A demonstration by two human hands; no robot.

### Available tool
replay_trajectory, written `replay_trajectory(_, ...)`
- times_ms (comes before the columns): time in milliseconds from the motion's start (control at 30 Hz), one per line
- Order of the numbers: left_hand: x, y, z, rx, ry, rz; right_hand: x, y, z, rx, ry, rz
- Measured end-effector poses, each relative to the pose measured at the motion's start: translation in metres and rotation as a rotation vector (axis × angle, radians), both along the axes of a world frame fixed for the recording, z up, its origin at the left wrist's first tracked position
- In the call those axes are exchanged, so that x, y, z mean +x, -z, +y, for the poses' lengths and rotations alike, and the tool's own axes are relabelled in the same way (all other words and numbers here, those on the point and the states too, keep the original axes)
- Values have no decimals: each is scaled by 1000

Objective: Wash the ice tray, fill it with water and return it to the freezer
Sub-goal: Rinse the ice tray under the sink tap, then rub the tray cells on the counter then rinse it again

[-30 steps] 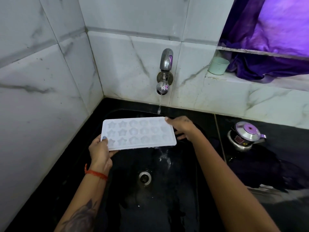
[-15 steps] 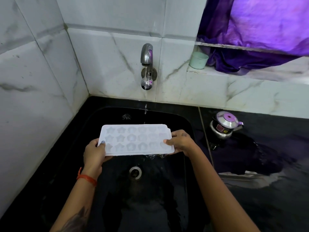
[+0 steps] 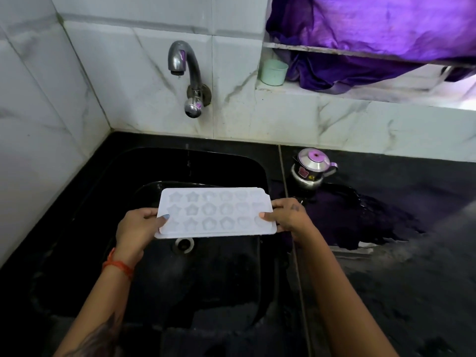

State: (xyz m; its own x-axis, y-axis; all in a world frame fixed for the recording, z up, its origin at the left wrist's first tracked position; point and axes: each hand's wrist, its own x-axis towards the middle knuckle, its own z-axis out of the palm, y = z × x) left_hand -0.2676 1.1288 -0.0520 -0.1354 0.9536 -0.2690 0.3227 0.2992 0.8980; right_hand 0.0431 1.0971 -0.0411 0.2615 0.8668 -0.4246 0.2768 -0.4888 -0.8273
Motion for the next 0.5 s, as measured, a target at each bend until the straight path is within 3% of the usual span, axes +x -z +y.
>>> replay_trajectory(500, 147, -11, -94, -17, 168, -34, 143, -4, -125, 33, 120, -41)
